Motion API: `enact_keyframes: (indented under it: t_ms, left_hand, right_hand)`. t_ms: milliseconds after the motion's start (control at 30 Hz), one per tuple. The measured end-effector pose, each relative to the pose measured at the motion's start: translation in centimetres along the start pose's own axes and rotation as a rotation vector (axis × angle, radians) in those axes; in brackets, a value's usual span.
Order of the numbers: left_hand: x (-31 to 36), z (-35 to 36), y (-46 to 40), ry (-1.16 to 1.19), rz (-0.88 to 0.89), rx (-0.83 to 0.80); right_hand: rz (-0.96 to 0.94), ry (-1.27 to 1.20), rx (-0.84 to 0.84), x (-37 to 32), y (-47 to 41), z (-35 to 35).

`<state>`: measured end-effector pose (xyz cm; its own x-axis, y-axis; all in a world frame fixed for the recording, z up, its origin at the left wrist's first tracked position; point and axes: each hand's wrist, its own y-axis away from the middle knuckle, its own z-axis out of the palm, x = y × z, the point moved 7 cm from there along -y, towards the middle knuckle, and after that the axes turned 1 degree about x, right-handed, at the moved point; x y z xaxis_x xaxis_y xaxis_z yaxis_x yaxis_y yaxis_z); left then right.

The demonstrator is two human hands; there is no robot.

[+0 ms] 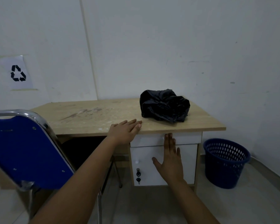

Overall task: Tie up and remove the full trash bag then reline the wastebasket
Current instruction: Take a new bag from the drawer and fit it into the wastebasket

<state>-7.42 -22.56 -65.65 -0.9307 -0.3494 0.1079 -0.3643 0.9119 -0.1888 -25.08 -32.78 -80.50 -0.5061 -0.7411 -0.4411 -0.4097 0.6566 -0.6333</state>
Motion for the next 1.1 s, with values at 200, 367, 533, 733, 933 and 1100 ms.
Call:
enact_keyframes:
  t_ms: [200,367,533,733,933,1100]
  left_hand:
    - [0.1,0.0,0.0,-0.001,-0.009,0.006]
    - [-0.1,0.0,0.0,-0.001,-0.002,0.007]
    - [0.0,0.5,-1.0,0.008,-0.096,-0.049]
    - [-0.4,0.1,-3.5,0.006,-0.089,-0.139]
    - [-1.6,0.7,-6.0,0.000,-0.105,-0.150]
    - [-2.3,0.9,-7.0,0.043,-0.278,-0.120]
  right_hand:
    - [-0.009,0.030,-0.026,0.0,0.0,-0.7]
    - [-0.208,-0.127,0.343,-3.4,1.5,-7.7]
    - [-0.412,-0.146,0.587,-7.8,-2.2,-15.7]
    - [-0.169,-0.126,0.180,-9.3,-14.1,-15.9]
    - [0.035,0.188,-0.247,-3.8,-17.7,-9.5]
    - [0.092,0.223,-0.302,-2.4,-18.2,-7.8]
